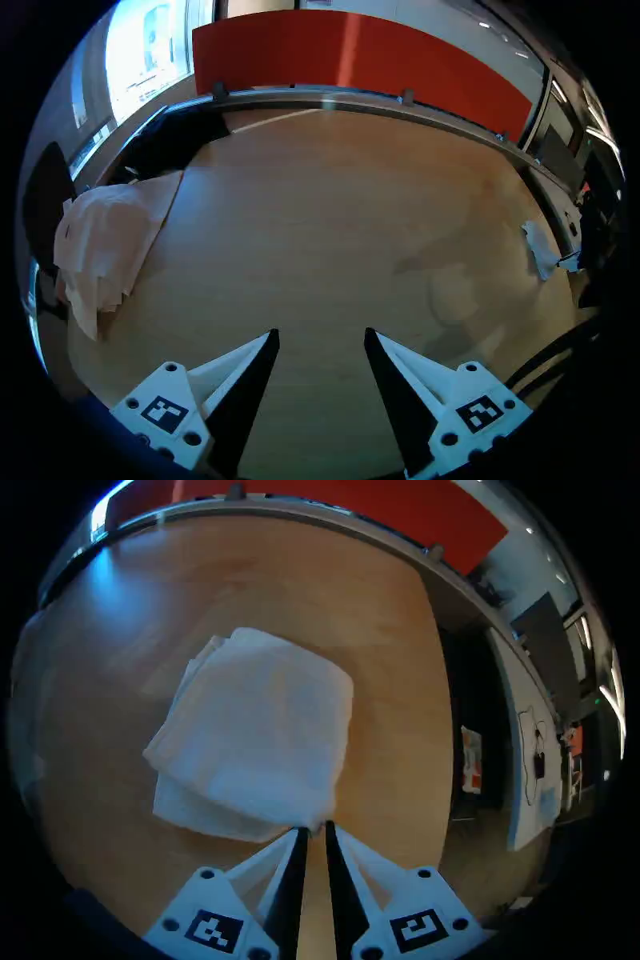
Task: Fold towel
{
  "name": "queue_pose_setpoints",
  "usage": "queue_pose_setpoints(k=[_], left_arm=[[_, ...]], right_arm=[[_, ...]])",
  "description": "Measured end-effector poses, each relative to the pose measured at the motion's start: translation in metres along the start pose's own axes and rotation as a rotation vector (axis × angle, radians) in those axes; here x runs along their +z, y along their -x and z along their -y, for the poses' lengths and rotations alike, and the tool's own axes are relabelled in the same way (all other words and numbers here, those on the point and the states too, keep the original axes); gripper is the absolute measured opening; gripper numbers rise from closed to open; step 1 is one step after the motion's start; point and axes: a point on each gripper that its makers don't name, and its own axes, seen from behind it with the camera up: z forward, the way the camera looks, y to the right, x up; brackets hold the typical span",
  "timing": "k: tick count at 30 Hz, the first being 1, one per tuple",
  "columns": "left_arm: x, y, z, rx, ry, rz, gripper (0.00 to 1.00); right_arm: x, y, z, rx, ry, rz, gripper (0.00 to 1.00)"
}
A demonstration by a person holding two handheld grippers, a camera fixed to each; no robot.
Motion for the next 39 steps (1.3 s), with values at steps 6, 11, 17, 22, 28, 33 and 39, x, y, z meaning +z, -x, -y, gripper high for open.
queue_pose_setpoints(k=[6,11,17,22,28,33,39], left_arm=[[0.001,-0.001,-0.002,0.000,0.005,-0.001,0.78],[0.002,-0.001,-0.004,-0.001,0.010,-0.001,0.78],[0.003,-0.003,-0.006,0.003,0.014,-0.003,0.78],[0.002,-0.003,-0.006,0.001,0.016,-0.004,0.78],[0.001,-0.003,-0.004,-0.002,0.014,-0.007,0.78],[0.000,-0.002,-0.001,-0.009,0.010,-0.009,0.78],[-0.001,0.000,0.002,-0.018,0.005,-0.010,0.78]], right_arm=[[-0.004,0.003,-0.001,-0.002,0.002,-0.004,0.56],[-0.008,0.003,0.002,-0.008,-0.005,-0.019,0.65],[-0.012,-0.005,0.012,-0.009,-0.024,-0.051,0.67],[-0.016,-0.015,0.028,-0.018,-0.053,-0.087,0.67],[-0.017,-0.030,0.055,-0.037,-0.095,-0.125,0.67],[-0.017,-0.042,0.081,-0.057,-0.139,-0.150,0.67],[-0.015,-0.053,0.108,-0.079,-0.183,-0.167,0.67]])
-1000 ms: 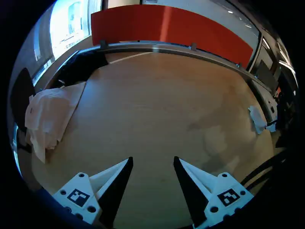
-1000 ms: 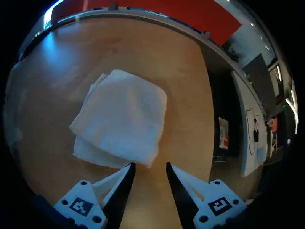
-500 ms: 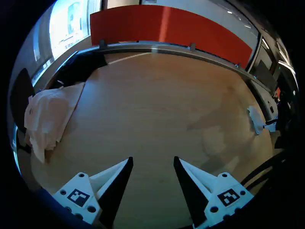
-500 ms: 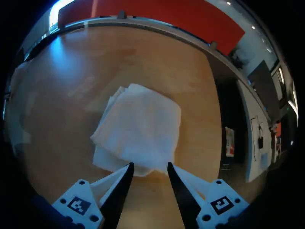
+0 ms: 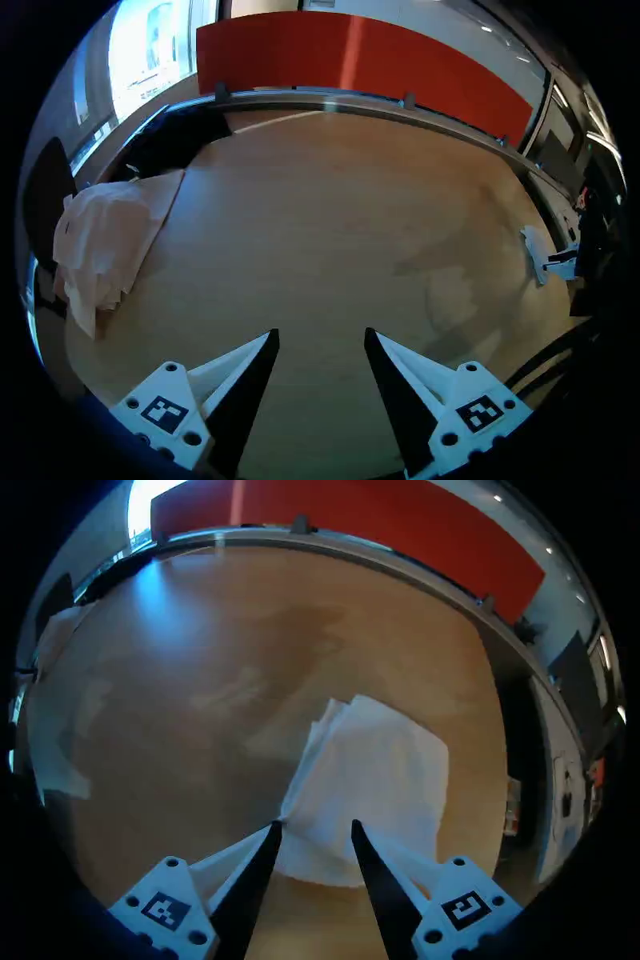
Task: Fold towel
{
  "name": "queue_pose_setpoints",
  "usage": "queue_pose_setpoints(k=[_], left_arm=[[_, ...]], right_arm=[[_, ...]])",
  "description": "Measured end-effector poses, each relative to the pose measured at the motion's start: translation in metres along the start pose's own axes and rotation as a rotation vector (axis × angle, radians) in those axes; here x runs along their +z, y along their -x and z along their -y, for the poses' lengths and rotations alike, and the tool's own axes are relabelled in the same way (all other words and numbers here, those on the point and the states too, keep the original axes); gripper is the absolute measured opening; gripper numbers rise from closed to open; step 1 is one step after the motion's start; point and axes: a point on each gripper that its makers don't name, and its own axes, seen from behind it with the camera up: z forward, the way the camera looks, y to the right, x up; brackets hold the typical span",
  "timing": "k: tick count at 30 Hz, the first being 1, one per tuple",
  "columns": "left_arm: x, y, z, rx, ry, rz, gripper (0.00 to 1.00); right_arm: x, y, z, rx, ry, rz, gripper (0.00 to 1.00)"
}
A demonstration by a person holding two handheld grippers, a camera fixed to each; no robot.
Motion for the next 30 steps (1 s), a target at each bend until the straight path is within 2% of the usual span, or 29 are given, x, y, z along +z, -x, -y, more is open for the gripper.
queue_pose_setpoints(k=[3,5,13,17,20,30], left_arm=[[-0.001,0.001,0.001,-0.002,-0.002,0.000,0.78],[-0.001,0.001,0.002,-0.003,-0.003,-0.001,0.78],[-0.001,0.002,0.004,-0.008,-0.005,0.001,0.78],[0.000,0.001,0.004,-0.006,-0.005,-0.001,0.78],[0.000,0.000,0.003,-0.004,-0.004,-0.002,0.78],[0.001,-0.001,0.001,-0.002,-0.002,-0.003,0.78]], right_arm=[[0.004,-0.001,0.008,-0.011,-0.013,0.002,0.64],[0.006,-0.001,0.011,-0.019,-0.018,0.009,0.59],[0.010,0.000,0.014,-0.027,-0.027,0.018,0.25],[0.008,-0.002,0.016,-0.024,-0.041,0.013,0.13],[0.006,-0.002,0.018,-0.022,-0.055,0.011,0.09],[0.000,0.000,0.021,-0.012,-0.088,0.011,0.08]])
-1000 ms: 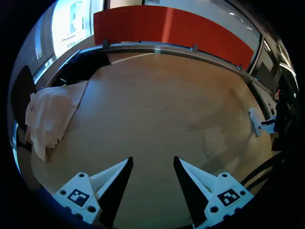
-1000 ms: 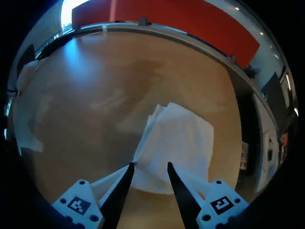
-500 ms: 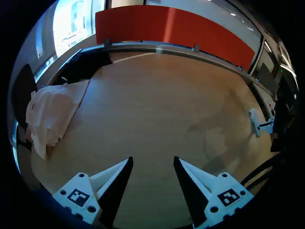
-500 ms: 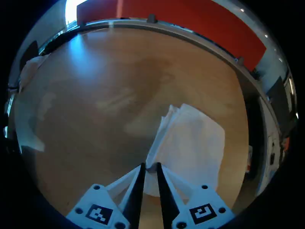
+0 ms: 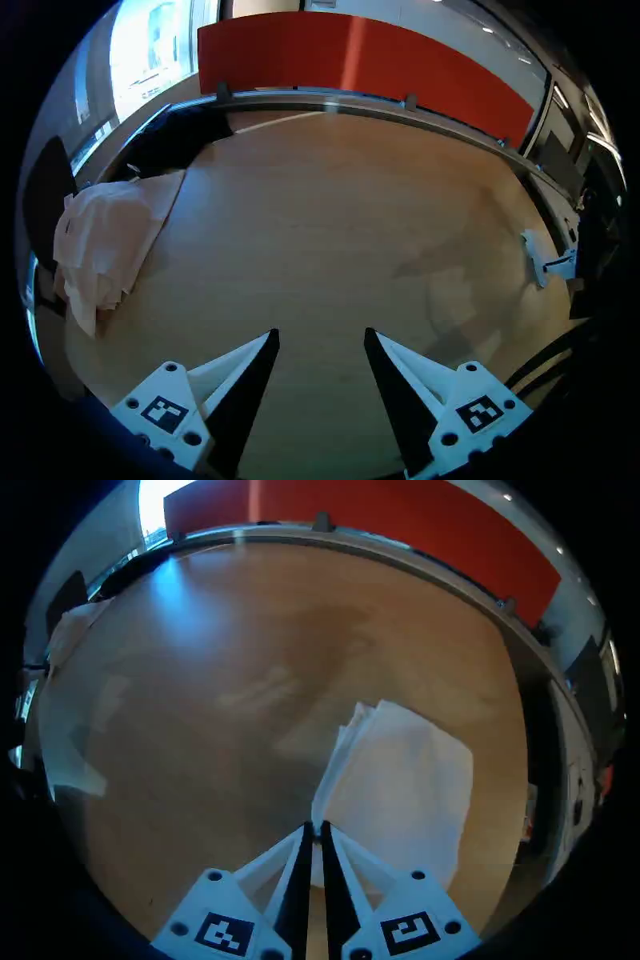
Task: Fold towel
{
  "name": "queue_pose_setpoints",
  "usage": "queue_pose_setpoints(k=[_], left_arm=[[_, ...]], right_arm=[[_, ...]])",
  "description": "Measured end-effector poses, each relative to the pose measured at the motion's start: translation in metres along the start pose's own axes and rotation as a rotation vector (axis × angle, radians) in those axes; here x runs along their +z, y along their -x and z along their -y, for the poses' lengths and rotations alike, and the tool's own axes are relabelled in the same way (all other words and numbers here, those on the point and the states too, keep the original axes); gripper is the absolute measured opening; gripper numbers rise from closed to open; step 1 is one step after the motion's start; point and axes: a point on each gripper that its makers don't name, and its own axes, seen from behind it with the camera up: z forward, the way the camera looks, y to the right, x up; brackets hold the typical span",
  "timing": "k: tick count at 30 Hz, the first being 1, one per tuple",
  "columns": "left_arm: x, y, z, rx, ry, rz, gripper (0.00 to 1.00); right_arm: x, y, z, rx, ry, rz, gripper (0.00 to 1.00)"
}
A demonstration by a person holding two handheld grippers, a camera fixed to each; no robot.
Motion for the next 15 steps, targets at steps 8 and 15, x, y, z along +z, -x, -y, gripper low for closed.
queue_pose_setpoints(k=[8,15], left_arm=[[0.0008,-0.0003,-0.0009,0.000,0.001,0.001,0.78],[0.0009,-0.0025,0.0002,0.004,-0.002,-0.002,0.78]], right_arm=[[-0.0008,0.0064,-0.0025,-0.001,0.001,0.015,0.10],[0.0001,0.0068,-0.0026,0.010,0.008,0.017,0.36]])
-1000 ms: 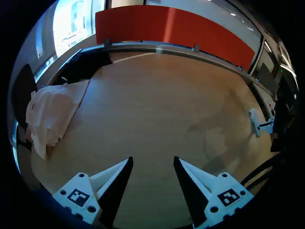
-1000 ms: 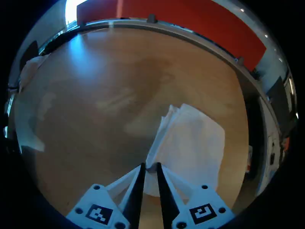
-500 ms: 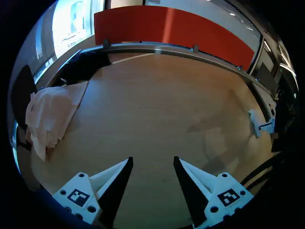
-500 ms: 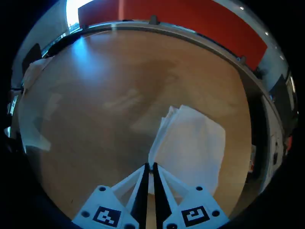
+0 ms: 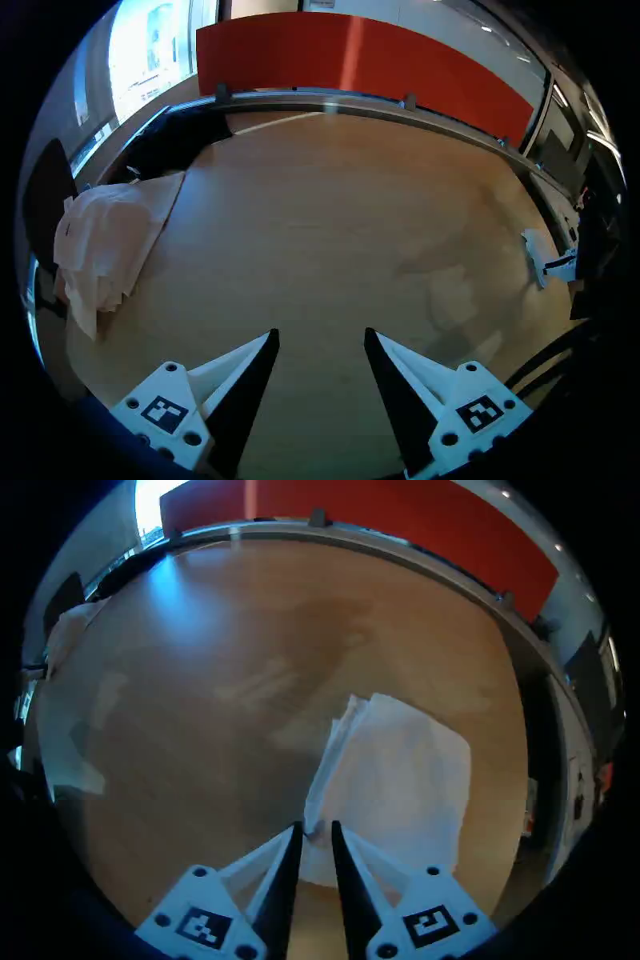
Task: Fold towel
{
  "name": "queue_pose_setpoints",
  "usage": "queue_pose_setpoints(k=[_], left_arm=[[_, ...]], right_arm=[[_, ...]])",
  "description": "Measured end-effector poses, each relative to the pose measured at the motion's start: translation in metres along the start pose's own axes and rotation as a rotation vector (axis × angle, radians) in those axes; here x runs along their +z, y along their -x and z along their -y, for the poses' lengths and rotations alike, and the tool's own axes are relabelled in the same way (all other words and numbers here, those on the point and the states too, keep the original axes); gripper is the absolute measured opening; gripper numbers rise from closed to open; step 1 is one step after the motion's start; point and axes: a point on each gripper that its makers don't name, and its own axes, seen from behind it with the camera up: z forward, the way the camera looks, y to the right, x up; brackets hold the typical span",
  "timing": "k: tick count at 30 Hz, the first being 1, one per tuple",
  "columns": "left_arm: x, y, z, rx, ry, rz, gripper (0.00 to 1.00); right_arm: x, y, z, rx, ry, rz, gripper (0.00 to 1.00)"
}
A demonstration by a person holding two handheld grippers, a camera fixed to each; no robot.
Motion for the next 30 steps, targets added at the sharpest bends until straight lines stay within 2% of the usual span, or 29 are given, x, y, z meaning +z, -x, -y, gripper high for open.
queue_pose_setpoints(k=[2,6,9,11,13,17,30], left_arm=[[0.000,0.000,0.000,-0.002,0.000,-0.001,0.78],[0.001,-0.001,0.001,-0.006,0.001,-0.002,0.78],[0.001,-0.002,0.001,-0.005,0.000,-0.004,0.78],[0.001,-0.003,0.002,-0.004,0.000,-0.006,0.78],[0.001,-0.004,0.003,-0.005,0.000,-0.007,0.78],[0.001,-0.006,0.003,-0.009,0.002,-0.011,0.78],[0.002,-0.014,0.005,-0.001,0.010,-0.023,0.78]], right_arm=[[-0.001,0.000,0.002,0.002,-0.006,-0.001,0.50],[-0.003,0.001,0.003,-0.001,-0.009,-0.002,0.60],[-0.004,0.001,0.003,-0.001,-0.005,-0.005,0.73],[-0.005,-0.001,0.004,0.005,-0.002,-0.011,0.85],[-0.005,-0.002,0.004,0.016,0.001,-0.018,0.91],[-0.007,-0.006,0.006,0.042,0.007,-0.038,0.99],[-0.016,-0.017,0.005,0.080,0.050,-0.096,1.00]])
